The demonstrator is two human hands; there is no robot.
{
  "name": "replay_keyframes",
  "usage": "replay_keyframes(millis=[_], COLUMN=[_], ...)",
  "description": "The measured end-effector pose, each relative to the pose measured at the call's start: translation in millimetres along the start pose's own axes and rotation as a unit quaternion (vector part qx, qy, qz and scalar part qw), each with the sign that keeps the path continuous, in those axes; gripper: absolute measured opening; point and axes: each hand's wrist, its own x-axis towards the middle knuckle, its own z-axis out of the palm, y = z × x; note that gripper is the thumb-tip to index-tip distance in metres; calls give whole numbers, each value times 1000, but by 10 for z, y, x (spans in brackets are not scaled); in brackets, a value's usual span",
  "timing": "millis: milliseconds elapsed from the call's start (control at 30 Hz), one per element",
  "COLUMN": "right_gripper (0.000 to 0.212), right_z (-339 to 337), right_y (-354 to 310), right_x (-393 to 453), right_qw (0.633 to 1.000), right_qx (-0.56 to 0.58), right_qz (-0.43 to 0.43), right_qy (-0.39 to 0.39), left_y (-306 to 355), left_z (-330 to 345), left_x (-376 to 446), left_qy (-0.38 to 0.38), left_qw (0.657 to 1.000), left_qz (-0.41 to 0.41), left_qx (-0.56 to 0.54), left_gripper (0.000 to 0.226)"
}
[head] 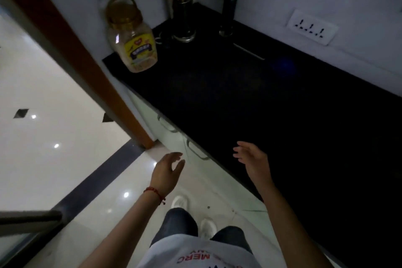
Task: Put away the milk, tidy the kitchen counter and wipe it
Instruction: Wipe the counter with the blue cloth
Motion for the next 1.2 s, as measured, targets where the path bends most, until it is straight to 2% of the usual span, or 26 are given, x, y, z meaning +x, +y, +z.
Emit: replay_keyframes(millis=[133,267,333,500,700,867,1033,1200], right_gripper=[12,10,10,29,41,50,58,62], right_z=[-297,-529,-628,-719,-817,-985,-1054,-1099], right_y=[-186,-373,-462,-685,-941,-1112,-1187,-1163], right_x=[356,730,956,1597,2283,2797,3238,3427], right_qw=[988,955,940,909,916,900,908,896], right_qx=[30,39,32,-2,-63,-140,-230,-317], right_qz=[17,44,70,105,75,41,43,95], right_qy=[153,291,333,403,388,410,348,296], left_y=[313,546,627,639,539,540,522,516], left_z=[86,180,229,340,385,415,432,433], left_x=[714,1395,1672,2062,2138,2165,2184,2193], left_qy=[-26,-74,-91,-129,-132,-131,-131,-132], left_qw=[986,960,943,902,888,883,879,879], left_qz=[142,220,241,275,295,301,300,297], left_qx=[77,160,213,307,327,334,347,350], left_gripper=[34,44,49,54,56,56,55,55])
